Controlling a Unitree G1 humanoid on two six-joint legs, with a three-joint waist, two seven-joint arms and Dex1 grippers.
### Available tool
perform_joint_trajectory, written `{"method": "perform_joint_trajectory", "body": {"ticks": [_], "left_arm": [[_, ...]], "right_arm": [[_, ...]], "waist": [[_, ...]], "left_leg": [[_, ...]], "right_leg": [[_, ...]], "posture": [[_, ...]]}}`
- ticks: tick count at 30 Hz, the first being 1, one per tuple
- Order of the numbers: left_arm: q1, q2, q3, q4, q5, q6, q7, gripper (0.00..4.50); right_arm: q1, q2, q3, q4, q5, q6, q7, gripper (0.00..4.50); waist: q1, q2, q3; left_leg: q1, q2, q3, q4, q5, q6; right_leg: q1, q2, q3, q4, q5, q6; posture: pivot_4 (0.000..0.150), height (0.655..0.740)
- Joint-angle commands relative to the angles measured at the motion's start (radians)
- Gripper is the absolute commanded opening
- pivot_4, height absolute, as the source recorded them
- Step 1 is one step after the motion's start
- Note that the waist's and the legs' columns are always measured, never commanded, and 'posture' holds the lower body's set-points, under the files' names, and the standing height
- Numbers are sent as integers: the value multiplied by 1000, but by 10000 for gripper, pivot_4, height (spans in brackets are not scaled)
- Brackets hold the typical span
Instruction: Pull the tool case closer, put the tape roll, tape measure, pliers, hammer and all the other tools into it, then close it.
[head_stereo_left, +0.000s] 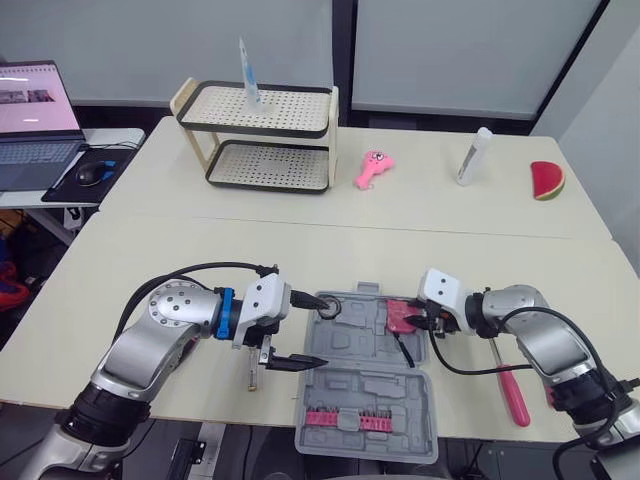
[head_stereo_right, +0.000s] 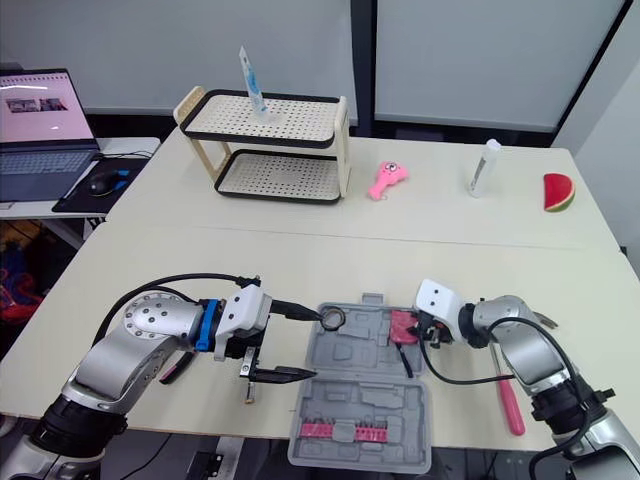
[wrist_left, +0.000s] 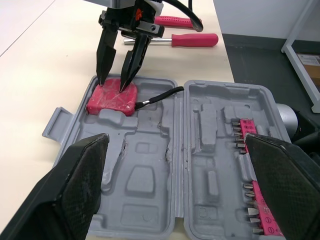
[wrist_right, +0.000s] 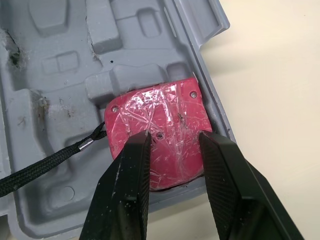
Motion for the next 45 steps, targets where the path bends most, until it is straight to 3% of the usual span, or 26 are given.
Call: {"method": "perform_joint_trajectory", "body": {"ticks": [1,10,16,21,27,34,40,45], "left_arm": [[3,2,40,6,-12,-22,1,45000],[80,-6,277,117,-56,-56,116,45000],[228,55,538,223,-92,-36,160,45000],[374,98,693,305,-101,-24,158,45000],[552,68,828,374,-93,8,223,45000],[663,33,857,371,-92,14,245,45000],[668,21,854,362,-102,27,266,45000],[675,18,851,351,-107,36,269,45000]], "right_arm": [[31,13,30,70,-39,-37,-24,15662],[56,34,-157,-156,45,-130,-86,15662],[284,-74,-418,-439,176,-17,-65,15662],[507,-98,-696,-510,223,-21,-75,15662],[838,13,-987,-472,258,-118,-53,27505],[1080,106,-1026,-376,245,-252,-31,44656],[1125,98,-989,-336,226,-298,-40,44656],[1060,60,-976,-387,249,-286,-45,44656]], "waist": [[0,-2,-1],[-20,3,2],[-10,4,3],[-1,3,2],[0,0,-2],[-1,-2,-5],[-5,-4,-8],[-8,-4,-8]], "left_leg": [[0,0,0,0,0,0],[-2,1,0,0,0,0],[-4,1,-1,-1,0,0],[-2,0,1,0,0,0],[-1,1,1,-1,0,0],[2,1,4,-1,0,0],[2,2,6,-1,-1,0],[2,2,6,-2,-1,-1]], "right_leg": [[0,0,0,0,0,0],[-4,0,1,3,1,0],[-5,0,-1,1,0,0],[-2,-1,0,1,0,0],[-1,-1,0,1,0,0],[0,-1,3,1,-1,0],[0,-1,4,1,-2,-2],[-1,-1,4,0,-2,-2]], "posture": [[1500,7350],[1500,7350],[1500,7350],[1500,7350],[1500,7350],[1500,7350],[1500,7350],[1500,7350]]}}
